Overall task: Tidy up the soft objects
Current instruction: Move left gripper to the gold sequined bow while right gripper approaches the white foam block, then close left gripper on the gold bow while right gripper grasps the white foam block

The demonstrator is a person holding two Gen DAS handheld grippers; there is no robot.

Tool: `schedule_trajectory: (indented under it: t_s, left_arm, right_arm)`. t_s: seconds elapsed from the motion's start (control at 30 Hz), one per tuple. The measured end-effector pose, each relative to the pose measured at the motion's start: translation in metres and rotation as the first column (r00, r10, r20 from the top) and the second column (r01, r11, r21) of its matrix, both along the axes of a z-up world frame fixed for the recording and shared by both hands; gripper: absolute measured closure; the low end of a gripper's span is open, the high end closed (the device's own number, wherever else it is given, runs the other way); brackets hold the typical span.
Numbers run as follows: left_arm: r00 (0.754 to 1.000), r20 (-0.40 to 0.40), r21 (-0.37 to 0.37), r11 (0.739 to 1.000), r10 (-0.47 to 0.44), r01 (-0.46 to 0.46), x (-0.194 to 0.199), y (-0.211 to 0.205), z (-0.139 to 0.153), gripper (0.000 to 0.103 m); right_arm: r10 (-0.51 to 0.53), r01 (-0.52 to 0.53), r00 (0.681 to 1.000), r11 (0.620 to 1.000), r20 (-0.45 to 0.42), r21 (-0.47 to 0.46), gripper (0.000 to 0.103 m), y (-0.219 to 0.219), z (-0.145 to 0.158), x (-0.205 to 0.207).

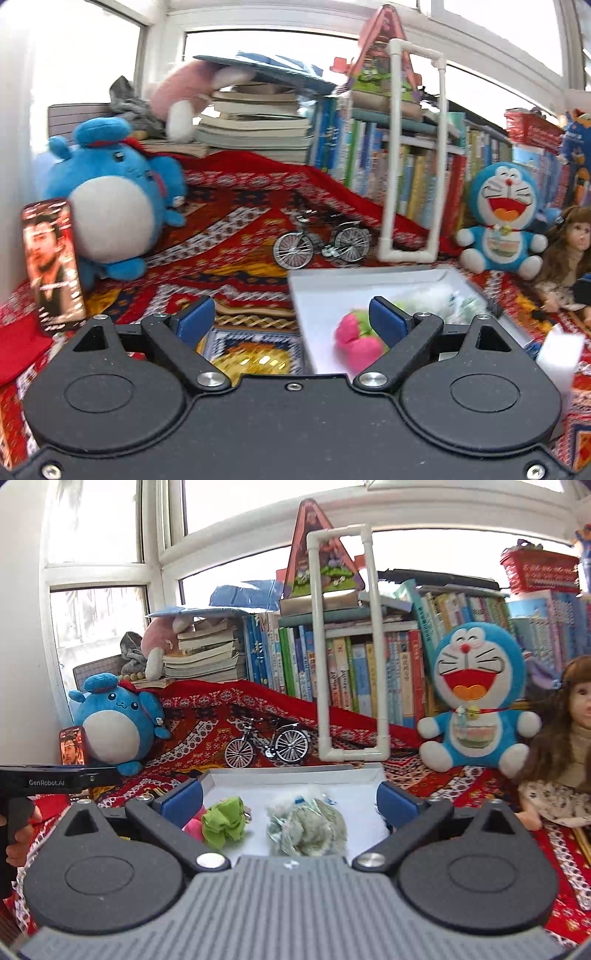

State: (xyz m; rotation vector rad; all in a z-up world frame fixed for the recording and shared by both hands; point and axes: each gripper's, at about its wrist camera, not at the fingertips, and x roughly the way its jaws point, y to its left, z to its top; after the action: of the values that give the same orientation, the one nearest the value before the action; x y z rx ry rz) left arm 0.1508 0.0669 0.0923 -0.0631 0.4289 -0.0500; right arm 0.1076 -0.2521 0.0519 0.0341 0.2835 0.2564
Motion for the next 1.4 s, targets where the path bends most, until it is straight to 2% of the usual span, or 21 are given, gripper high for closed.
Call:
schedule_trajectory:
  t_s: [0.2,0.33,0.7,0.9,1.1,1.2,1.3,1.4]
  left_arm:
    - [0.996,-0.048,-0.068,0.995,0.075,-0.078,-0.012,0.016,-0.022,0.013]
    - [0.992,-0.047,-0.114,0.986,0.115,-0.12,-0.021,0.024,-0.032,0.013]
    - [0.985,0.019,-0.072,0.983,0.17,-0.168,-0.051,0.007,-0.059,0.012]
    - [0.98,0.057,-0.107,0.977,0.192,-0.185,-0.062,0.011,-0.065,0.012]
    - [0.971,0.064,-0.155,0.963,0.231,-0.219,-0.063,0.022,-0.063,0.013]
    - [0.971,0.041,-0.138,0.964,0.235,-0.227,-0.06,0.024,-0.066,0.017]
    - [0.971,0.003,-0.12,0.964,0.239,-0.237,-0.057,0.024,-0.072,0.025]
    - [0.971,-0.044,-0.139,0.961,0.234,-0.238,-0.051,0.025,-0.078,0.036]
  right_arm:
    - [-0.047,0.048,0.999,0.998,0.02,-0.032,0.0,-0.012,-0.02,-0.022]
    - [-0.078,0.079,0.997,0.997,0.023,-0.027,0.0,-0.021,-0.035,-0.034]
    - [-0.152,0.152,0.985,0.988,0.083,0.003,0.0,-0.033,-0.073,-0.062]
    - [-0.154,0.154,0.98,0.988,0.123,0.008,0.0,-0.033,-0.083,-0.072]
    - [-0.156,0.152,0.981,0.987,0.115,0.042,0.0,-0.035,-0.088,-0.072]
    - [-0.158,0.154,0.982,0.987,0.105,0.045,0.0,-0.034,-0.092,-0.071]
    - [-0.158,0.154,0.983,0.987,0.097,0.045,0.001,-0.034,-0.096,-0.07]
    - [-0.159,0.155,0.983,0.987,0.09,0.048,0.003,-0.034,-0.098,-0.069]
